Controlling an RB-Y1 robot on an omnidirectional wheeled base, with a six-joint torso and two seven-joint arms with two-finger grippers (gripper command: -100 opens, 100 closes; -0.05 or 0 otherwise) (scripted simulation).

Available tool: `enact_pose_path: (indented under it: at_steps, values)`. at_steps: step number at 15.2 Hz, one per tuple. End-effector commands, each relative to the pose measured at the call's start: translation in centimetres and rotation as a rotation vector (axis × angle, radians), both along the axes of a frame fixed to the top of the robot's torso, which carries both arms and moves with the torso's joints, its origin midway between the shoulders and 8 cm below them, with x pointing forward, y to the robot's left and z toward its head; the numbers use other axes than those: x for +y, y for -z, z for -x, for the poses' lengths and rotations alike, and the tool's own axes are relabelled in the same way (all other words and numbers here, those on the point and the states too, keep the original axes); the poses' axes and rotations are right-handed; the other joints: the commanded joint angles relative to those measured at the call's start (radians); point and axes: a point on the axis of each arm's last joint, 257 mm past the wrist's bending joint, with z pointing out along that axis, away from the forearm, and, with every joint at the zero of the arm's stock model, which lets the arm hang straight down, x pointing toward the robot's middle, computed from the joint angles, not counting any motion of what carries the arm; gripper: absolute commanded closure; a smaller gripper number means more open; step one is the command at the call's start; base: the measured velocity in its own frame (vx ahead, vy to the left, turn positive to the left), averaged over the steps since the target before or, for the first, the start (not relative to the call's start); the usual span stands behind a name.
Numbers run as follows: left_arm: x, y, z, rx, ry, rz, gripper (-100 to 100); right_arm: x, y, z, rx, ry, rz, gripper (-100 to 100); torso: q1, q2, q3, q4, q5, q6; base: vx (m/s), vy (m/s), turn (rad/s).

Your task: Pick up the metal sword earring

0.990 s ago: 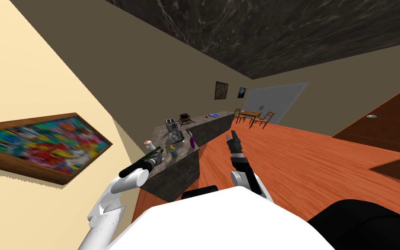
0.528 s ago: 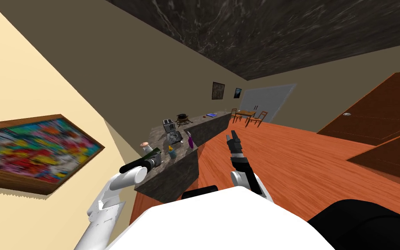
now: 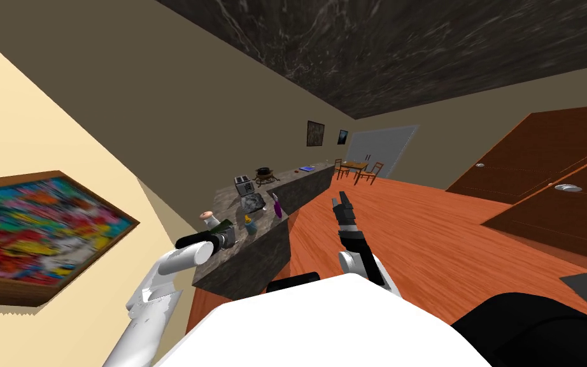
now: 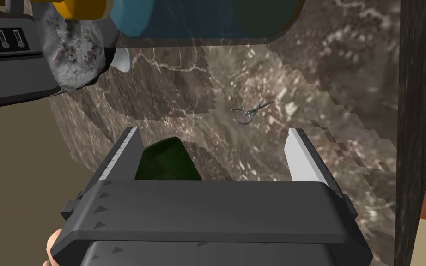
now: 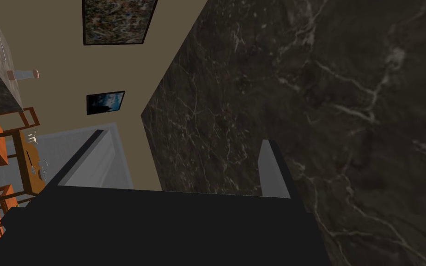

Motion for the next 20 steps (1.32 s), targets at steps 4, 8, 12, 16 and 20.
enact_pose_path:
  at_steps: [4, 8, 12, 16, 20]
  values:
    - [0.1, 1.1, 1.2, 0.085, 0.003, 0.02, -100, 0.0, 0.0, 0.0, 0.0, 0.0, 0.0, 0, 0.0, 0.0, 0.0, 0.0, 0.0, 0.0, -0.008, 0.022, -0.08]
    - [0.4, 1.5, 2.0, 0.159, 0.004, 0.05, -100, 0.0, 0.0, 0.0, 0.0, 0.0, 0.0, 0, 0.0, 0.0, 0.0, 0.0, 0.0, 0.0, -0.008, 0.021, -0.112]
    - [0.4, 2.1, 3.2, 0.228, 0.008, 0.067, -100, 0.0, 0.0, 0.0, 0.0, 0.0, 0.0, 0, 0.001, 0.0, 0.0, 0.0, 0.0, 0.0, -0.009, 0.029, -0.104]
    - [0.4, 2.5, 4.3, 0.292, 0.013, 0.084, -100, 0.0, 0.0, 0.0, 0.0, 0.0, 0.0, 0, 0.0, -0.001, 0.0, 0.0, 0.0, 0.0, -0.004, 0.02, -0.072]
    - [0.4, 2.8, 5.2, 0.341, 0.017, 0.099, -100, 0.0, 0.0, 0.0, 0.0, 0.0, 0.0, 0, 0.001, -0.001, 0.0, 0.0, 0.0, 0.0, -0.001, 0.027, -0.083]
